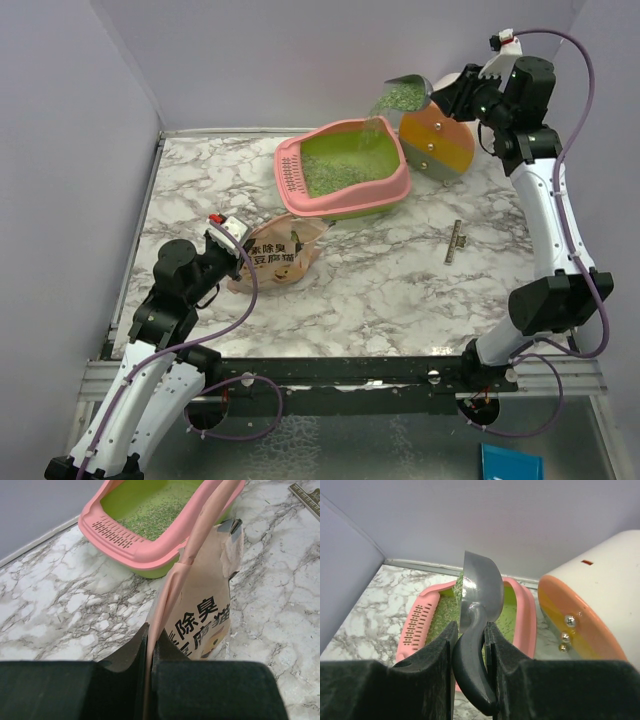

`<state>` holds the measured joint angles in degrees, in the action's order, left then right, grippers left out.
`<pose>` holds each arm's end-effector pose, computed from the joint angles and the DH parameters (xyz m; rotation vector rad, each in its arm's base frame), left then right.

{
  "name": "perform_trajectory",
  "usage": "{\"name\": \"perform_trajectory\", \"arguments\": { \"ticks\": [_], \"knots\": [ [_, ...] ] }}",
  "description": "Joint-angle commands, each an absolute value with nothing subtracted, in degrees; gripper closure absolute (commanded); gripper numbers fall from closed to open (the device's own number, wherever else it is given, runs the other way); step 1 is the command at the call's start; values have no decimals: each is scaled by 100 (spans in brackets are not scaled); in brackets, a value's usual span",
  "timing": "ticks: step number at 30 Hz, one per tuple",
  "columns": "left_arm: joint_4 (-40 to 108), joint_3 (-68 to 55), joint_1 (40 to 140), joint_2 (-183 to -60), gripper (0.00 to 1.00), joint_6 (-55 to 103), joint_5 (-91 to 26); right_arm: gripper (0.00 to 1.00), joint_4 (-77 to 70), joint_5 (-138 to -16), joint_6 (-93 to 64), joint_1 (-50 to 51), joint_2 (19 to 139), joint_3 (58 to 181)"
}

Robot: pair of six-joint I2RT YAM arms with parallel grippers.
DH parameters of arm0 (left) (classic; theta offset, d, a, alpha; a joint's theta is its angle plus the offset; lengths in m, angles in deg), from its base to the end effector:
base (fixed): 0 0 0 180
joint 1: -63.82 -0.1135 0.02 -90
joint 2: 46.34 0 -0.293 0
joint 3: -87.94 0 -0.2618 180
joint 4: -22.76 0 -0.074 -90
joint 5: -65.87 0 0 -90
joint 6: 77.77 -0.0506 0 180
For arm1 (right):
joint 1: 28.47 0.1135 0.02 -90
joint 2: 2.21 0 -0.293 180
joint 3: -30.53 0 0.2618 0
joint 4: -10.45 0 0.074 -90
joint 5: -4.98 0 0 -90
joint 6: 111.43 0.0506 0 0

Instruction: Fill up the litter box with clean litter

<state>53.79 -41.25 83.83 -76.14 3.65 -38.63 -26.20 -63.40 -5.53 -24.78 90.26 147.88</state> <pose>0.1190 -0.0568 0.3316 0.6111 1.6443 -0.3665 0.3866 0.0436 0.4917 -0.0853 1.7963 0.5802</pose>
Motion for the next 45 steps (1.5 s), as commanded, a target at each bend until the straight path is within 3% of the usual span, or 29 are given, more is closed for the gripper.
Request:
{"name": "perform_trajectory", "arguments": {
  "ticks": [1, 10, 30, 38, 45],
  "knots": [
    [4867, -3908, 8384, -7504, 100, 482, -4017, 99, -2408, -6599, -1158, -2329, 8678, 15029],
    [4880, -3925, 8382, -7453, 100, 515, -4025, 99, -2491, -7062, -2209, -1587, 8720, 15234],
    [4894, -3942, 8381, -7408, 100, 542, -4012, 99, -2116, -9898, -4395, 18, 8994, 14759],
    [4888, -3978, 8385, -7394, 100, 536, -4012, 99, -2212, -9991, -4340, 139, 8955, 14835],
    [4817, -3991, 8382, -7457, 100, 560, -4068, 99, -3689, -8520, -3096, 137, 8901, 15900]
  ]
}}
